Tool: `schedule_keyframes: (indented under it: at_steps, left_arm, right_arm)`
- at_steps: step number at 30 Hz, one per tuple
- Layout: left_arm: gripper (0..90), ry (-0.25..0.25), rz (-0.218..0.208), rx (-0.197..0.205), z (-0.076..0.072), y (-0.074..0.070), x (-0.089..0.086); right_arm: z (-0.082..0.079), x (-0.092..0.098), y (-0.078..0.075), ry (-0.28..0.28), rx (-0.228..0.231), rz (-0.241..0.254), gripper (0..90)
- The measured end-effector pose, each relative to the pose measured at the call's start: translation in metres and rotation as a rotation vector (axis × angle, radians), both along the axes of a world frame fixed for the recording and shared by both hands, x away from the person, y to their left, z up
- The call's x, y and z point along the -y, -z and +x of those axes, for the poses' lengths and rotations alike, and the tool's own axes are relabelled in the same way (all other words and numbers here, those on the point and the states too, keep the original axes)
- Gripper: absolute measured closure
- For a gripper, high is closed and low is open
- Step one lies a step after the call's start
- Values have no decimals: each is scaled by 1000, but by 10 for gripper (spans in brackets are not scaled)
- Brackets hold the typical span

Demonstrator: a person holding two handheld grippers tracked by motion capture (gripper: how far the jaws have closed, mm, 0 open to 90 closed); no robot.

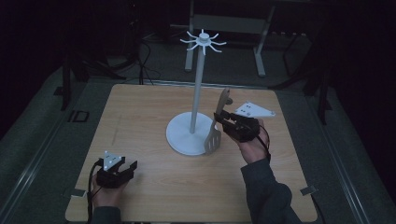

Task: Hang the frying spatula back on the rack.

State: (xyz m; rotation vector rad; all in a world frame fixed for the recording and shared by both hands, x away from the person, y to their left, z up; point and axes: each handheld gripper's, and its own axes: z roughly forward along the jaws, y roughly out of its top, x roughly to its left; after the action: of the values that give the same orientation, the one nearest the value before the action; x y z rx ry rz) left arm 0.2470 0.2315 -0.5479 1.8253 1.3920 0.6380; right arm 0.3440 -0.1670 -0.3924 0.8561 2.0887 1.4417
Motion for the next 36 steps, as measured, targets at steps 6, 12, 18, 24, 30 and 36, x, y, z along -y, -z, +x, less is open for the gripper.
schedule_keyframes:
  at_steps: [6, 12, 18, 24, 30, 36]
  left_arm:
    - [471, -1, -1, 1, 0, 0, 0]
    - [471, -1, -3, 2, 0, 0, 0]
    - [471, -2, -3, 2, 0, 0, -1]
    - [471, -3, -4, 3, 0, 0, -1]
    - [471, -3, -4, 4, 0, 0, -1]
    - [471, -4, -5, 4, 0, -1, -1]
  right_arm:
    - [2, 0, -4, -3, 0, 0, 750]
    - [5, 1, -8, -2, -2, 6, 749]
    - [7, 2, -11, -2, 0, 10, 749]
    - [8, 3, -14, 0, -2, 14, 749]
    - [9, 4, -17, 2, 2, 19, 749]
    - [12, 2, -23, 2, 11, 28, 749]
